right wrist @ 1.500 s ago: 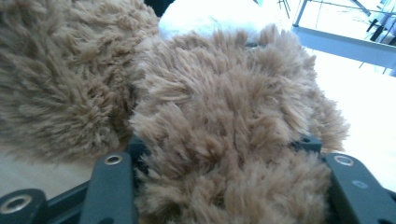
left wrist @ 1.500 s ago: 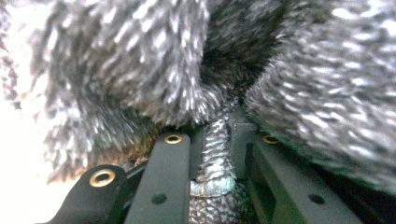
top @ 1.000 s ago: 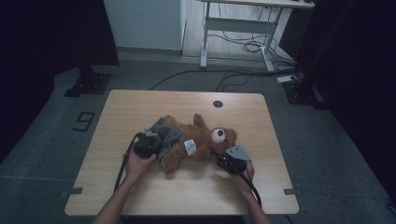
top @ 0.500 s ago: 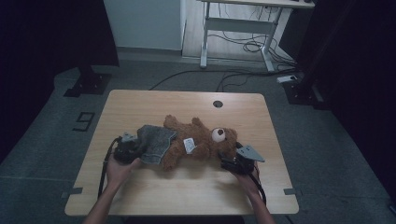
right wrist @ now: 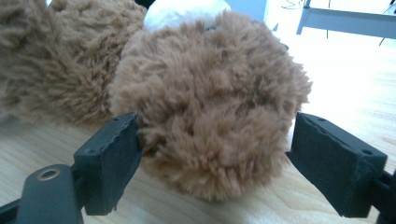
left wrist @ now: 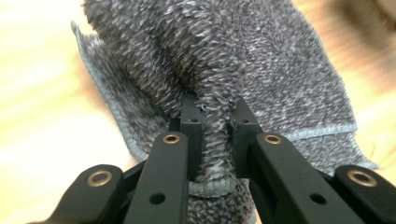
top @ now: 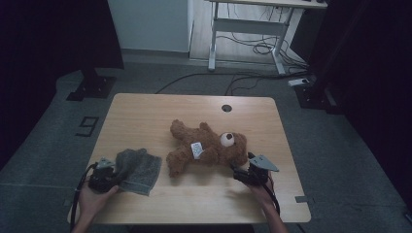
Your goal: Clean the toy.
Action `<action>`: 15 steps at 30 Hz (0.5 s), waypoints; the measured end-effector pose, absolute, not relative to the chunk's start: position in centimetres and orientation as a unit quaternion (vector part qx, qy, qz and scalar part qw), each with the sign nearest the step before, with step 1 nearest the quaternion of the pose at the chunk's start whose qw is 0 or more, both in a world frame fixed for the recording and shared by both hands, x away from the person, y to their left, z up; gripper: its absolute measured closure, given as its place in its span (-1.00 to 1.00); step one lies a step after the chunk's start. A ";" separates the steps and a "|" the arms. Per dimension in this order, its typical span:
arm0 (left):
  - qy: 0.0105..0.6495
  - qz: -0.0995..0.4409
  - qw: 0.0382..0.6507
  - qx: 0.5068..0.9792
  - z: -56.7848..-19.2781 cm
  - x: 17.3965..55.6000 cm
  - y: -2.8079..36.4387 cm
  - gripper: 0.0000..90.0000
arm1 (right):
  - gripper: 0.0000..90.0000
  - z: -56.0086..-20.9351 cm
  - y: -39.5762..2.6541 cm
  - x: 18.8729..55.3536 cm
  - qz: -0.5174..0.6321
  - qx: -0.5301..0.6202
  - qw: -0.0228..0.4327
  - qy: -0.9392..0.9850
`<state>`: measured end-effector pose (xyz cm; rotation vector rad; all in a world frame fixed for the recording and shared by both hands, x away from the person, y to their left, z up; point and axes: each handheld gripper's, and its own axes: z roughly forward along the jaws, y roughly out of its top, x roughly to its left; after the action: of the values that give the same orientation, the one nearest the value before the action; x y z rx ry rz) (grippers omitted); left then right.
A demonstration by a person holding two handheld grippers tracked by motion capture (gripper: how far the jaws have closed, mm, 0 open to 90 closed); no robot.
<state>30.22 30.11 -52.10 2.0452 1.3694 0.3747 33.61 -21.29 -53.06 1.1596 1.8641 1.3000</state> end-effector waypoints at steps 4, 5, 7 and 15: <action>0.523 0.140 0.320 0.777 -52.2 29.4 30.9 0.73 | -0.61 -53.3 -21.5 33.1 0.486 0.433 0.286 0.703; 0.522 0.139 0.319 0.779 -52.2 29.4 30.9 0.71 | -0.61 -53.5 -21.5 33.0 0.484 0.432 0.284 0.706; 0.523 0.144 0.320 0.777 -52.1 29.5 30.6 0.48 | -0.61 -53.6 -21.5 32.8 0.481 0.430 0.282 0.710; 0.508 0.206 0.380 0.745 -47.5 30.2 29.6 -0.41 | -0.62 -53.4 -21.6 32.7 0.485 0.428 0.283 0.709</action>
<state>30.18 29.58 -47.46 1.9018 1.2981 0.5256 32.71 -21.63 -53.39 1.1448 1.8973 1.2986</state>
